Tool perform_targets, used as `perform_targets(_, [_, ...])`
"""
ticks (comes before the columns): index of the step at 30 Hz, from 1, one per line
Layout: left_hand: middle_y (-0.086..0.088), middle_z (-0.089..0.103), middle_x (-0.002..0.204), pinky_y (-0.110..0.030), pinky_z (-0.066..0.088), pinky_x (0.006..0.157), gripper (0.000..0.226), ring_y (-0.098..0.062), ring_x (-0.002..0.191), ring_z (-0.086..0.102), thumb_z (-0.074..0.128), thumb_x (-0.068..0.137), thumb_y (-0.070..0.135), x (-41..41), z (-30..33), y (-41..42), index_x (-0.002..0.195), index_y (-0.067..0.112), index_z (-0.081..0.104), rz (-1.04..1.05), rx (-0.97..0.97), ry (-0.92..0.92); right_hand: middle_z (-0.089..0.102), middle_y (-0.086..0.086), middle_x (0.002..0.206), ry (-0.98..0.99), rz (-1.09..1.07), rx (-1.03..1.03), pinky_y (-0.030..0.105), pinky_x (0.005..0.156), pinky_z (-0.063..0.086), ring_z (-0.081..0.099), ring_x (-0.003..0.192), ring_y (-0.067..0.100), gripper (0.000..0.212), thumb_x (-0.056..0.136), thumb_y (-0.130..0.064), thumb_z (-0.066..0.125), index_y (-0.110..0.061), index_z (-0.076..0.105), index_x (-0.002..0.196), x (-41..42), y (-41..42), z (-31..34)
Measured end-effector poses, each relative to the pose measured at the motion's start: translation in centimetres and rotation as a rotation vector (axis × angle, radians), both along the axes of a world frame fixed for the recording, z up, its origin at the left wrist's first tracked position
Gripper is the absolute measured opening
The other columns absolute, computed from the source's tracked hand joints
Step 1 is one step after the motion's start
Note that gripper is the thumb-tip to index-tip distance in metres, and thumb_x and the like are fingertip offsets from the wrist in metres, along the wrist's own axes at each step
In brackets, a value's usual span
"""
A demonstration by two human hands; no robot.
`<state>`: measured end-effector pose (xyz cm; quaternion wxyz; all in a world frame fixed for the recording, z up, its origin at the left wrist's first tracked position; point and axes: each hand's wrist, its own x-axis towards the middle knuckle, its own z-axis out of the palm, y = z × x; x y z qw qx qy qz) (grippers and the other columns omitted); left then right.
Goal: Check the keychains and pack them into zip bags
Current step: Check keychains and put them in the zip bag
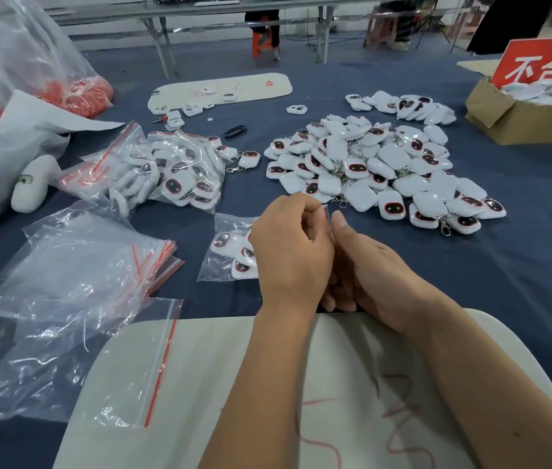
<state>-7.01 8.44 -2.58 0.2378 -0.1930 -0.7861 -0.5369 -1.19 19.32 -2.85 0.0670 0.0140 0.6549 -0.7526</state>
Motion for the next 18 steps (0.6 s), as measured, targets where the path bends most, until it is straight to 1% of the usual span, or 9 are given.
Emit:
perform_targets(3, [0.003,0.065,0.069,-0.044,0.052,0.065,0.010,-0.019,0.066,0.061,0.071,0.087,0.009,-0.1,-0.2,0.1,0.078,0.013,0.069,-0.004,-0.003,-0.026,0.067,0.014,0.068,0.070,-0.172,0.083,0.025,0.039,0.036,0.056,0.050,0.023,0.056,0.108,-0.054,0.042,-0.021,0.077,0.079,-0.2,-0.3,-0.4])
perform_targets(5, [0.004,0.065,0.067,-0.044,0.053,0.066,0.011,-0.019,0.066,0.062,0.071,0.088,0.011,-0.4,-0.4,0.2,0.077,0.014,0.069,-0.028,-0.034,-0.079,0.070,0.016,0.070,0.127,-0.406,0.186,0.024,0.039,0.037,0.054,0.047,0.022,0.046,0.110,-0.041,0.049,-0.016,0.077,0.082,-0.5,-0.1,-0.6])
perform_targets(7, [0.004,0.064,0.063,-0.041,0.054,0.067,0.013,-0.019,0.063,0.061,0.069,0.087,0.010,-0.4,-0.7,0.4,0.075,0.015,0.068,-0.085,-0.083,-0.158,0.074,0.005,0.074,0.214,-0.707,0.579,0.030,0.054,0.048,0.061,0.053,0.017,0.033,0.107,-0.030,0.056,-0.012,0.075,0.087,-0.6,1.1,-1.1])
perform_targets(9, [0.002,0.062,0.059,-0.034,0.054,0.068,0.016,-0.017,0.058,0.059,0.067,0.088,0.010,-0.1,-1.0,0.7,0.073,0.014,0.066,-0.151,-0.125,-0.224,0.074,0.002,0.084,0.260,-0.912,1.027,0.037,0.074,0.049,0.066,0.078,0.025,0.020,0.102,-0.026,0.061,-0.013,0.074,0.093,-0.5,2.4,-1.3])
perform_targets(11, [0.003,0.062,0.059,-0.022,0.048,0.069,0.016,-0.014,0.060,0.057,0.069,0.089,0.012,0.1,-1.2,0.9,0.073,0.014,0.067,-0.200,-0.174,-0.256,0.068,0.009,0.119,0.169,-0.865,1.299,0.038,0.092,0.039,0.056,0.110,0.033,0.025,0.099,-0.029,0.063,-0.016,0.072,0.118,-0.5,3.0,-1.3])
perform_targets(13, [0.005,0.063,0.061,-0.016,0.043,0.063,0.013,-0.009,0.062,0.056,0.072,0.088,0.014,0.1,-1.5,1.1,0.075,0.015,0.069,-0.235,-0.236,-0.287,0.039,0.012,0.159,-0.033,-0.623,1.467,0.047,0.112,0.029,0.031,0.142,0.037,0.050,0.101,-0.036,0.059,-0.027,0.051,0.149,-0.6,3.1,-1.4])
perform_targets(14, [0.006,0.063,0.061,-0.016,0.042,0.061,0.012,-0.007,0.061,0.055,0.073,0.087,0.014,0.0,-1.6,1.1,0.076,0.016,0.070,-0.251,-0.268,-0.302,0.023,0.010,0.168,-0.112,-0.522,1.516,0.052,0.119,0.022,0.017,0.152,0.036,0.056,0.104,-0.039,0.054,-0.032,0.038,0.157,-0.7,2.9,-1.5])
perform_targets(16, [0.007,0.065,0.062,-0.014,0.041,0.059,0.011,-0.005,0.059,0.055,0.073,0.087,0.014,-0.1,-1.8,1.1,0.076,0.017,0.070,-0.267,-0.308,-0.328,0.022,0.008,0.169,-0.135,-0.479,1.522,0.054,0.122,0.015,0.015,0.156,0.032,0.059,0.104,-0.039,0.052,-0.032,0.033,0.159,-0.8,2.6,-1.5])
perform_targets(18, [0.008,0.065,0.063,-0.011,0.041,0.058,0.013,-0.001,0.057,0.055,0.073,0.086,0.013,-0.3,-1.8,1.0,0.076,0.020,0.070,-0.269,-0.306,-0.354,0.052,0.010,0.143,-0.002,-0.638,1.405,0.049,0.112,0.030,0.043,0.137,0.034,0.052,0.097,-0.031,0.066,-0.022,0.051,0.146,-0.6,2.4,-1.1])
